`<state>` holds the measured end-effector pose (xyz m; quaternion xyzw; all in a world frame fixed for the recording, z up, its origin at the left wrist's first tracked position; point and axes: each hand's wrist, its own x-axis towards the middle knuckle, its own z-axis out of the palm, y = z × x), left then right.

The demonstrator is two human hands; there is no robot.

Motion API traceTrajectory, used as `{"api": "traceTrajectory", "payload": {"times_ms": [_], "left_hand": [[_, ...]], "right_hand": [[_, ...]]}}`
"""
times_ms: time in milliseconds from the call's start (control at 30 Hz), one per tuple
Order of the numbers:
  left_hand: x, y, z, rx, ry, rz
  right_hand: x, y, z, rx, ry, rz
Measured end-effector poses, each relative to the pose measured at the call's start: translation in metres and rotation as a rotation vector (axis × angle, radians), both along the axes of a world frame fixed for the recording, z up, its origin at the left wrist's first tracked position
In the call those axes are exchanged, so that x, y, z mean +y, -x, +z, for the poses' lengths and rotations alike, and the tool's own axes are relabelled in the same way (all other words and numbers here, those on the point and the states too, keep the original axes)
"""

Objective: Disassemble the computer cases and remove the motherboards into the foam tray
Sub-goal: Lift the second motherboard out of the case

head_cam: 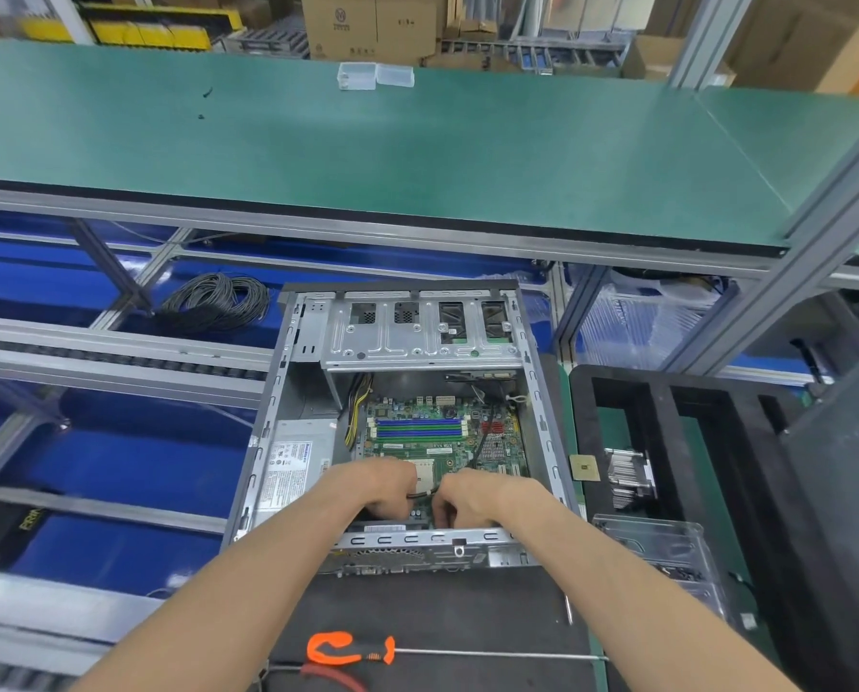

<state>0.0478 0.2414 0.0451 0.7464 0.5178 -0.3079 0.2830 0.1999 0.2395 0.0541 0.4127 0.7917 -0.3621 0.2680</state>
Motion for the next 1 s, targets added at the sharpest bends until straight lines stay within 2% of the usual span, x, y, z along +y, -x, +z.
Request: {"api": "traceTrajectory", "payload": {"times_ms": [133, 267, 500, 633, 767, 1000], "left_hand": [[0.000, 0.001, -0.004, 0.001, -0.011, 0.003], [0.004, 0.001, -0.007, -0.074, -0.076, 0.092], [0.024, 0.001, -0.012, -0.163, -0.459, 0.238], [0.052, -0.001, -0.015, -0.112, -0.544, 0.243], [0.077, -0.004, -0.024, -0.008, -0.476, 0.173], [0.100, -0.009, -0.041, -0.130, -0.338, 0.330]], "right_hand": [[0.000, -0.001, -0.002, -0.005, 0.005, -0.006], [0.000, -0.003, -0.002, 0.011, 0.000, -0.047], [-0.001, -0.002, 0.000, 0.008, 0.013, -0.039], [-0.001, 0.000, 0.000, 0.005, 0.034, -0.041], [0.001, -0.001, -0.004, 0.003, 0.043, -0.051], [0.003, -0.003, -0.009, 0.013, 0.054, -0.098]]}}
